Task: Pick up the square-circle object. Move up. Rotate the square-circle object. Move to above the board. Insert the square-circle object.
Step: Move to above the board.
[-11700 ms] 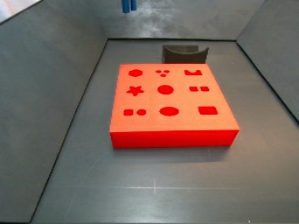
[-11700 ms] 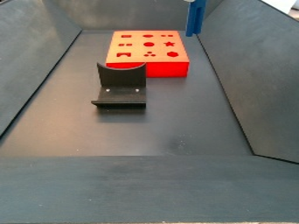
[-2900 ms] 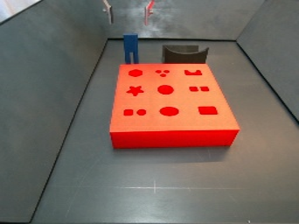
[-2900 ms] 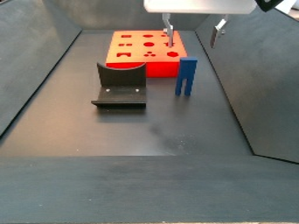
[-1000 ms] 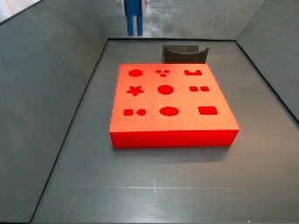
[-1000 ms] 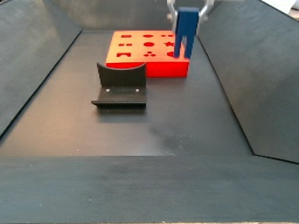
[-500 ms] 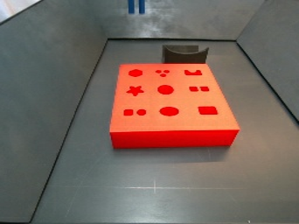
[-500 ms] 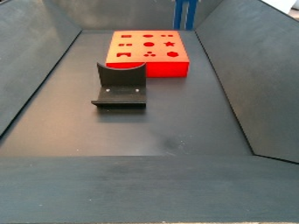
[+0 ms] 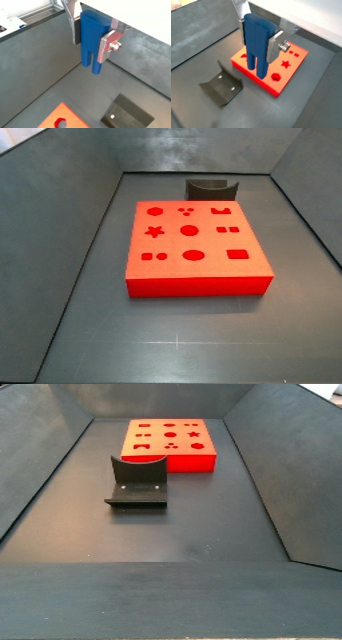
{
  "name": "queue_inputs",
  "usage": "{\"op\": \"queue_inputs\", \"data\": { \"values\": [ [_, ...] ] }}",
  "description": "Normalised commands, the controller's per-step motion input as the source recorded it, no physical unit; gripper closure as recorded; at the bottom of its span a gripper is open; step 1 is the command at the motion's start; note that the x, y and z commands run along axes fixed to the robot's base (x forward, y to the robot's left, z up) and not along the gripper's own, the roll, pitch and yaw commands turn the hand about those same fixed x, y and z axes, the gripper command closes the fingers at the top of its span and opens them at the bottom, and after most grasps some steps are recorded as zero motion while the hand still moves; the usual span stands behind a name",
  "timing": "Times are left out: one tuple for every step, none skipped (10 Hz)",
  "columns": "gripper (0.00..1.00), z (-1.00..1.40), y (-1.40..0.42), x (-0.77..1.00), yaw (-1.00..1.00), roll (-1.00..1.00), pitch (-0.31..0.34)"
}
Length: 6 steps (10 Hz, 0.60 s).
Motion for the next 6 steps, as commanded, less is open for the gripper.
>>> {"op": "queue_inputs", "data": {
  "values": [
    [1.0, 0.17, -1.0, 0.1, 0.09, 0.03, 0.291],
    [1.0, 0.19, -1.0, 0.11, 0.07, 0.04, 0.265],
    [1.0, 0.19, -1.0, 0.13, 0.03, 0.0, 0.211],
    [1.0, 0.18, -1.0, 0.13, 0.02, 0.01, 0.161],
    [1.0, 0.19, -1.0, 0.14, 0.02, 0.02, 0.135],
    [1.0, 0.19, -1.0, 0.15, 0.02, 0.0, 0.124]
  ]
}}
